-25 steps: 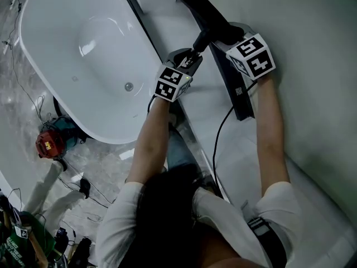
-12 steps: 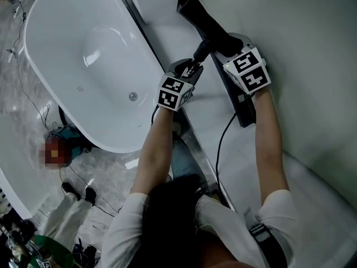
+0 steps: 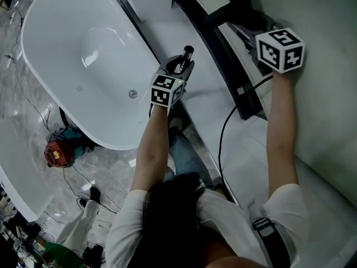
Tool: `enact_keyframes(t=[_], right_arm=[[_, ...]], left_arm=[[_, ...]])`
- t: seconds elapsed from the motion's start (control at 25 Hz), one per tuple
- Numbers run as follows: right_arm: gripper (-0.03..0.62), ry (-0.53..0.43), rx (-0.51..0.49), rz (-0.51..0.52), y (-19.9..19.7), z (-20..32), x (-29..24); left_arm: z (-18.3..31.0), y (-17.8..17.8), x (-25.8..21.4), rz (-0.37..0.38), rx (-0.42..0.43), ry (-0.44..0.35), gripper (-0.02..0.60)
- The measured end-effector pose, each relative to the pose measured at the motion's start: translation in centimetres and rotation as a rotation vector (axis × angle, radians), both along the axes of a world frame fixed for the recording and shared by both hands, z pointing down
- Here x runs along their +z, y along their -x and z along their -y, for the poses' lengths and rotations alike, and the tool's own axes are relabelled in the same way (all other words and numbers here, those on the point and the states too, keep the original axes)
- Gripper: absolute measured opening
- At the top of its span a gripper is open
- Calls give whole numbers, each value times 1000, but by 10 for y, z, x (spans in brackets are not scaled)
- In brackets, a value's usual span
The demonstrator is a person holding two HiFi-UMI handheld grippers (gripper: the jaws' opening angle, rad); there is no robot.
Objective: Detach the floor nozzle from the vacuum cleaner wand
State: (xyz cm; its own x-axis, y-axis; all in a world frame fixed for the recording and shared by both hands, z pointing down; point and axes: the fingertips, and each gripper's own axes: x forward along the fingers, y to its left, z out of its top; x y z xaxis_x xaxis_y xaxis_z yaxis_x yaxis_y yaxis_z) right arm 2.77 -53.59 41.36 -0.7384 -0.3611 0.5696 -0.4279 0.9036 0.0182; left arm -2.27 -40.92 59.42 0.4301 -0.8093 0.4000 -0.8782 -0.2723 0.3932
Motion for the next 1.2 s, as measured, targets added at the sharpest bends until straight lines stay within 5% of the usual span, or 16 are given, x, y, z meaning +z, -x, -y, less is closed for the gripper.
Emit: enact_keyframes(t=[0.16,0.4,0.64,0.92,1.2], right_arm=[[219,-96,0,40,-6,14,-69],[219,-97,16,39,5,-3,-59],[219,-62,91,163,13,-28,-55],[219,-25,203,231,4,-49,-62],[219,-35,308,278,0,-77,-71]], left_arm=[[-1,1,6,-3,-7,21,164],[-2,-1,4,24,27,40,164],[3,1,1,113,49,35,163],[-2,-2,-13,61,40,56,164],[-29,21,-59,41,0,-8,164]])
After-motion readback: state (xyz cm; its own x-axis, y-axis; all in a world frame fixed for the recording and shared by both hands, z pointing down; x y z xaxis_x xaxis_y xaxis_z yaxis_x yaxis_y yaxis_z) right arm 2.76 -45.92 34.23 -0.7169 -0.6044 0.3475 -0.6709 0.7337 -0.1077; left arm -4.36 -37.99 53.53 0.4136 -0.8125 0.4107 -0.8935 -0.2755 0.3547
